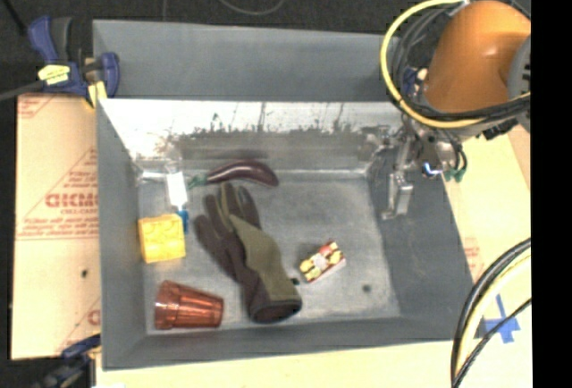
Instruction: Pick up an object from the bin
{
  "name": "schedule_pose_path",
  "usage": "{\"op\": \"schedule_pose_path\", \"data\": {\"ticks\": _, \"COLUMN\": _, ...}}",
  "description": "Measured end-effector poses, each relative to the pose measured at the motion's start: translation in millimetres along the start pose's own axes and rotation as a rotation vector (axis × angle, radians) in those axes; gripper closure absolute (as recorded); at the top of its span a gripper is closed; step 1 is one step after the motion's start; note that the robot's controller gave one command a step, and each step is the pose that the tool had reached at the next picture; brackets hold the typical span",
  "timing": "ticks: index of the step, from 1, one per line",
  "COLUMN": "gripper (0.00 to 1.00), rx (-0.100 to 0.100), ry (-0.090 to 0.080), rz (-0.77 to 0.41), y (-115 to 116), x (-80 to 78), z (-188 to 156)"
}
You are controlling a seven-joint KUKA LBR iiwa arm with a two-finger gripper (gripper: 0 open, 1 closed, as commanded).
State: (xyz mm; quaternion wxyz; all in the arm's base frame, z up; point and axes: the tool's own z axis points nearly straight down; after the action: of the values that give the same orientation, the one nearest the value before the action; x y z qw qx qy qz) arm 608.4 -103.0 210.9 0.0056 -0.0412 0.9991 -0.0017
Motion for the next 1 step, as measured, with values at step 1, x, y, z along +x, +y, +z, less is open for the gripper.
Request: {"op": "schedule_pose_path", "data": {"ticks": 1, "gripper": 0.00, "rx": 0.001, "ry": 0.005, "rz": 0.008, "y": 38.3, "x": -5.8, "z": 24.7}}
